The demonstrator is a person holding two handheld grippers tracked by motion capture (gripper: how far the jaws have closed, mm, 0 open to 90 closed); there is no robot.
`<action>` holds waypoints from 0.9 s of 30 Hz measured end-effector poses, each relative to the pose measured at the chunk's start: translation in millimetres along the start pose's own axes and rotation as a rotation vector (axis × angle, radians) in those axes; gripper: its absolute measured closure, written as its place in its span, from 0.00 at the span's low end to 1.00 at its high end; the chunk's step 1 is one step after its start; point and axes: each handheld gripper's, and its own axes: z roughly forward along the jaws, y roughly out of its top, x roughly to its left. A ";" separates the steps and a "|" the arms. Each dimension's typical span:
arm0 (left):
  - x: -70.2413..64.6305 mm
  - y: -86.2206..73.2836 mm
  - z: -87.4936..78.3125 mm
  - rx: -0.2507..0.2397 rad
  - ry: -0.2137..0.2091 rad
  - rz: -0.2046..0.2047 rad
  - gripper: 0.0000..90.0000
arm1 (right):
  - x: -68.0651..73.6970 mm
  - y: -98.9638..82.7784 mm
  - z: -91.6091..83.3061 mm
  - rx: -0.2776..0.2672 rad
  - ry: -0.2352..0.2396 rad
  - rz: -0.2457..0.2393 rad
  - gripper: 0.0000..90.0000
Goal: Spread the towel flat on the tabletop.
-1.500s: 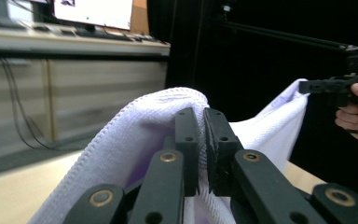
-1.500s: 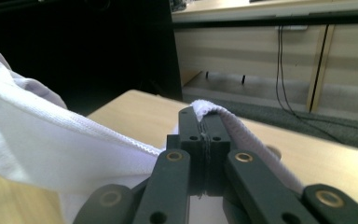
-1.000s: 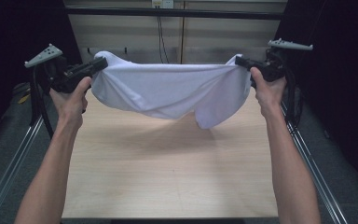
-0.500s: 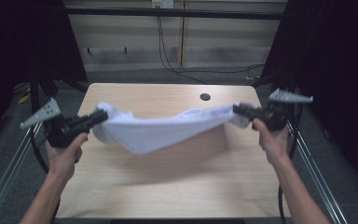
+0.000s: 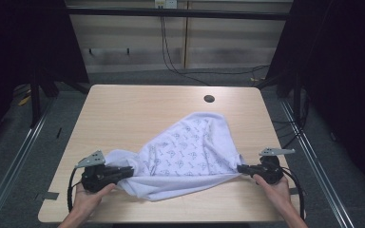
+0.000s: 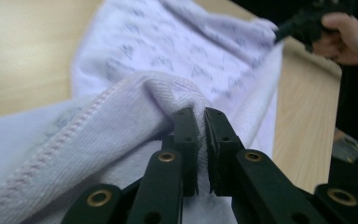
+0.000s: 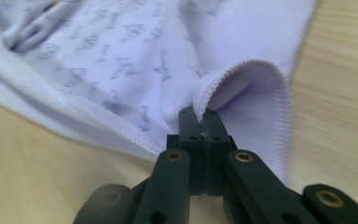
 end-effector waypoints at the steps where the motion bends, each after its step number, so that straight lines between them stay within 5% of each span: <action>1: 0.7 0.2 5.1 0.013 -0.002 0.004 0.94 | -5.3 -0.2 2.5 0.016 -0.013 0.009 0.99; 4: 2.0 1.9 16.1 0.023 -0.025 -0.005 0.94 | -24.6 1.3 11.0 0.035 -0.056 0.016 1.00; 11: -13.0 12.7 47.2 0.045 -0.097 0.009 0.85 | -60.3 20.3 20.2 -0.016 -0.147 0.035 0.99; 15: -25.0 19.1 40.5 0.023 -0.118 0.042 0.64 | -66.2 23.9 14.9 -0.059 -0.140 0.059 0.74; 17: -23.3 19.9 30.9 -0.013 -0.122 0.037 0.62 | -59.5 23.5 1.6 -0.104 -0.131 0.054 0.69; 22: -2.8 19.1 5.8 -0.076 -0.057 -0.009 0.61 | -27.2 22.3 -27.2 -0.183 -0.137 -0.018 0.61; 25: 8.8 18.1 -5.4 -0.092 -0.006 -0.015 0.64 | 3.0 22.0 -27.4 -0.185 -0.083 -0.072 0.61; 27: 18.9 12.5 -5.5 -0.055 0.029 -0.022 0.68 | 28.0 19.4 -17.5 -0.161 -0.015 -0.104 0.60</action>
